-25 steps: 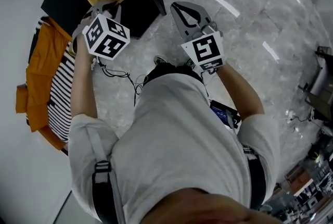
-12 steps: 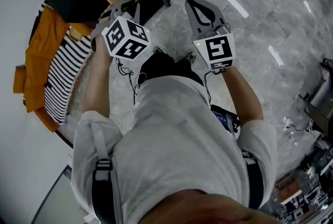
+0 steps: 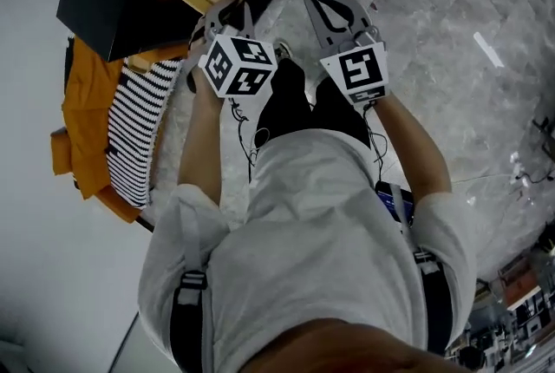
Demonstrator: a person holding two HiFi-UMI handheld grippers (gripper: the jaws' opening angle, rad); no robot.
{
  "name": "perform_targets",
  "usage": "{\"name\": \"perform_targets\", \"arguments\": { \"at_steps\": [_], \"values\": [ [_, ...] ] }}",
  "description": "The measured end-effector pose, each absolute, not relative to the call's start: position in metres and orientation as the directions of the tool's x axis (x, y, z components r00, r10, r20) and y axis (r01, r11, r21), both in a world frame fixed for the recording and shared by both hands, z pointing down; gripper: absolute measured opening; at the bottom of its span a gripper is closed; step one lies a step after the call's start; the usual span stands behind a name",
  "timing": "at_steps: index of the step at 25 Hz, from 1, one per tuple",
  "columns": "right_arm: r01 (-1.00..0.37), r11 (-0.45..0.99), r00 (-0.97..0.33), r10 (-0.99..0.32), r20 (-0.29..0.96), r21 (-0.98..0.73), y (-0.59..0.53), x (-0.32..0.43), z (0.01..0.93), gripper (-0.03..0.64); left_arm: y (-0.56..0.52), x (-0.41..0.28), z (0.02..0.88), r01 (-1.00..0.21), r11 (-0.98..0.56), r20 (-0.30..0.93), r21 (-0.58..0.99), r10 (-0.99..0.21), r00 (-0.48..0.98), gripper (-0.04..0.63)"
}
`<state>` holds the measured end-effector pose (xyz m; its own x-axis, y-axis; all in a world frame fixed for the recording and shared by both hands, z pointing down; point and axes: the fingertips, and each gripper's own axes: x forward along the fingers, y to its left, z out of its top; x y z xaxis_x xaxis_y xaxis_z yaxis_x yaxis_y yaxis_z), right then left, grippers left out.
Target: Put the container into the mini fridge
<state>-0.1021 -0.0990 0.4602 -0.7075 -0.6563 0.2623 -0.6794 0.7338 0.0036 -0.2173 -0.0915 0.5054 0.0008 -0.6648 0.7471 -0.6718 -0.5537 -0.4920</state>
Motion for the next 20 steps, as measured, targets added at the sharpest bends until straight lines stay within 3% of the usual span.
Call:
{"name": "perform_targets", "arguments": {
  "at_steps": [9,14,20],
  "values": [
    [-0.731,0.681,-0.667,-0.698,0.260,-0.047,-0.111,-0.153,0.509,0.038,-0.100,-0.257,0.562,-0.712,-0.567,0.783,-0.414,-0.620,0.039,0.029],
    [-0.725,0.671,-0.685,-0.683,0.254,-0.153,-0.113,-0.176,0.543,0.038,-0.102,-0.282,0.600,-0.685,-0.572,0.788,-0.450,-0.615,-0.004,0.029],
    [-0.741,0.655,-0.667,-0.698,0.261,-0.144,-0.123,-0.190,0.598,0.038,-0.109,-0.303,0.649,-0.687,-0.571,0.800,-0.450,-0.599,-0.027,0.029]
  ]
}}
